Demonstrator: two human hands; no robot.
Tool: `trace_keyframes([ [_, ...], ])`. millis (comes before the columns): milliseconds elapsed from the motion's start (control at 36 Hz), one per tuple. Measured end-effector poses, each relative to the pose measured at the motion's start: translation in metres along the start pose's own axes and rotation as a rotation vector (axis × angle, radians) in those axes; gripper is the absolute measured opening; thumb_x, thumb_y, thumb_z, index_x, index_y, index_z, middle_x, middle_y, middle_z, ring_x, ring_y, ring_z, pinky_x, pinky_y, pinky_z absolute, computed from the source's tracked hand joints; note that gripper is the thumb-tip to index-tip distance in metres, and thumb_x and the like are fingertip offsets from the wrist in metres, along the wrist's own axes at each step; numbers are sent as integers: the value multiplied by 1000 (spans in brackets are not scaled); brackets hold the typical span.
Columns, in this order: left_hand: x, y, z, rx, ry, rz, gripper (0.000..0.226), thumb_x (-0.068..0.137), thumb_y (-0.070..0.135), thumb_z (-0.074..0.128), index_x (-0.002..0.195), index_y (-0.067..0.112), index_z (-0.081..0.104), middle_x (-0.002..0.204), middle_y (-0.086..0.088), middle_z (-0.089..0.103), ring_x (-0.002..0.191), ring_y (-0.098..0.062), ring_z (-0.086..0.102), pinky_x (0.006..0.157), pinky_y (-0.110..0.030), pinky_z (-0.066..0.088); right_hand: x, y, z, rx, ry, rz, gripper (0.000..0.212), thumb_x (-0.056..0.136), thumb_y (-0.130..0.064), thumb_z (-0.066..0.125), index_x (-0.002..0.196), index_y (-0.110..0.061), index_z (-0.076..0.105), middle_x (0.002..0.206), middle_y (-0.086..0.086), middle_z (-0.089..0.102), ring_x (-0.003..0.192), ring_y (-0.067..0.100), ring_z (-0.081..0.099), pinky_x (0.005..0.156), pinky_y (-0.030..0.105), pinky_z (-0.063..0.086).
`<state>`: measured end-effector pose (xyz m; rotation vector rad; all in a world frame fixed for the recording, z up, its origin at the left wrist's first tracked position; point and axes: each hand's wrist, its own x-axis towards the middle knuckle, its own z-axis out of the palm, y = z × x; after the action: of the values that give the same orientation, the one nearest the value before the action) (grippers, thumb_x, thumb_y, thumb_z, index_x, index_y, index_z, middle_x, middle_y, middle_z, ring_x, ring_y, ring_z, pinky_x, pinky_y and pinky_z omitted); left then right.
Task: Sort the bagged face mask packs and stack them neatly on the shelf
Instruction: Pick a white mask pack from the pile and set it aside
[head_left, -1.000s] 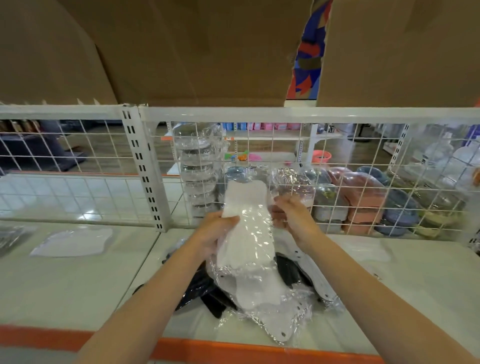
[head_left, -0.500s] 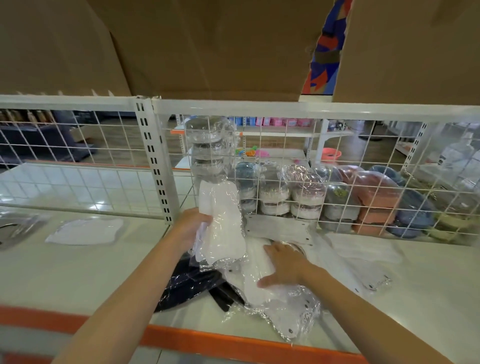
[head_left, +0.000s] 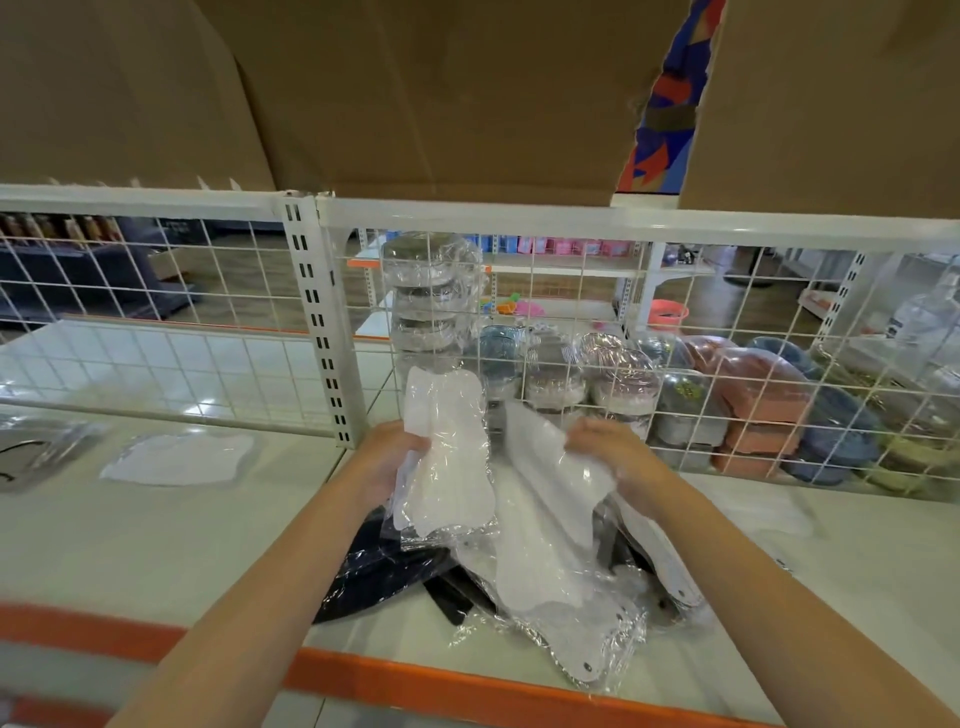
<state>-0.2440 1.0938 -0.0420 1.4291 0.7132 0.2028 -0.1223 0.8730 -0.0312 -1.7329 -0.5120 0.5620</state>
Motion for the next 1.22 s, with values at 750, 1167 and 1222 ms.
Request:
trace_keyframes([
  [750, -11, -10, 38, -128, -199, 79, 29, 95, 11, 53, 122, 3, 57, 116, -17, 66, 107, -33, 63, 93, -48, 49, 3, 15, 23, -91, 169, -3, 13, 89, -9, 60, 80, -15, 53, 71, 2, 55, 67, 19, 51, 63, 28, 42],
  [1167, -13, -4, 18, -245, -136, 118, 12, 92, 11, 55, 102, 10, 63, 101, -9, 71, 94, -25, 66, 82, -43, 52, 6, -5, -13, 531, 415, -69, 26, 88, 10, 47, 102, -11, 56, 83, 0, 60, 73, 15, 54, 66, 28, 44],
  [1222, -11, -4, 18, -242, -106, 121, 18, 90, 11, 60, 107, 8, 63, 105, -11, 70, 100, -29, 65, 86, -47, 52, 8, -5, -13, 479, 490, -96, 26, 86, 9, 52, 99, -13, 56, 82, 0, 57, 74, 16, 52, 65, 26, 45],
])
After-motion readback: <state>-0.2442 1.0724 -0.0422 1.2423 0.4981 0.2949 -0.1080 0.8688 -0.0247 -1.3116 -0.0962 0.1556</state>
